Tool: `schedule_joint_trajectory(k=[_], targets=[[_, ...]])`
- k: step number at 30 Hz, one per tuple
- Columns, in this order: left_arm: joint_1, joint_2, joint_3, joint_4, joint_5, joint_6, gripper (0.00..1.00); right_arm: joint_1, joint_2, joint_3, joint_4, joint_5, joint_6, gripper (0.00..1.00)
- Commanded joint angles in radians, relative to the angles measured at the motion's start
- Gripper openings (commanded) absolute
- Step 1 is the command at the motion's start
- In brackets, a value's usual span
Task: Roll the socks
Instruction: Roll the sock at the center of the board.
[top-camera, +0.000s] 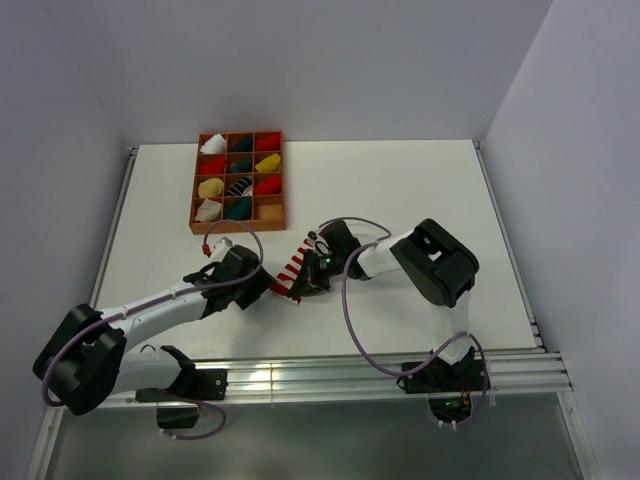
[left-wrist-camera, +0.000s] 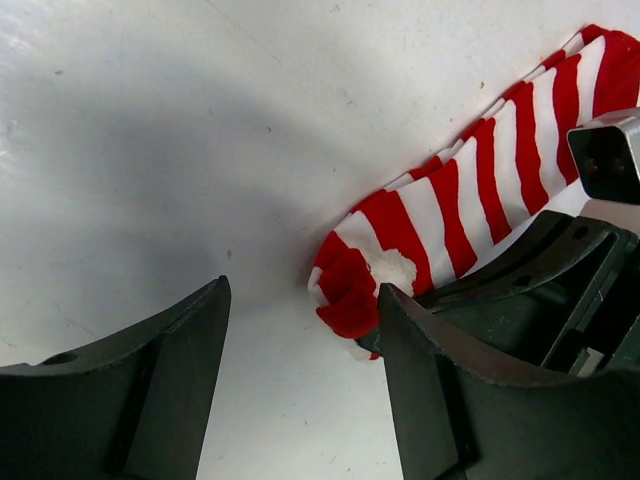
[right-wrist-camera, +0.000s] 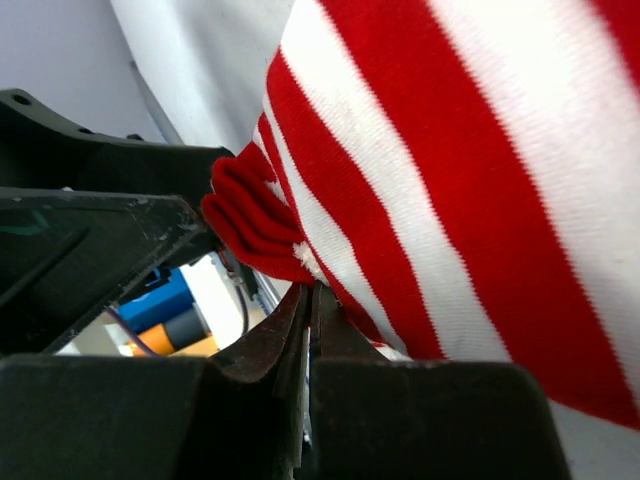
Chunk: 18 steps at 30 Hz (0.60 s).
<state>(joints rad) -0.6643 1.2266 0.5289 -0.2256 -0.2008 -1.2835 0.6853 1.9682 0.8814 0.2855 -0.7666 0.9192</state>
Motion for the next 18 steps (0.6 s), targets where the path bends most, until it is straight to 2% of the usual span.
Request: schedule_joint_trajectory(k=[1,10,18], targets=[[0.0,-0.001,-0.009,0.081,0.037,-0.05,0.66,-0.001,0.058,-0.055,-0.049,0.055,0.035,0.0],[0.002,0.025,-0.023,0.1,0.052,-0.054,0.55,-0.01,0.063,-0.07,-0.019,0.067,0.064,0.0],[0.0,-0.002,-0.067,0.135,0.04,-0.053,0.57,-0.02,0.073,-0.082,0.014,0.053,0.084,0.0]])
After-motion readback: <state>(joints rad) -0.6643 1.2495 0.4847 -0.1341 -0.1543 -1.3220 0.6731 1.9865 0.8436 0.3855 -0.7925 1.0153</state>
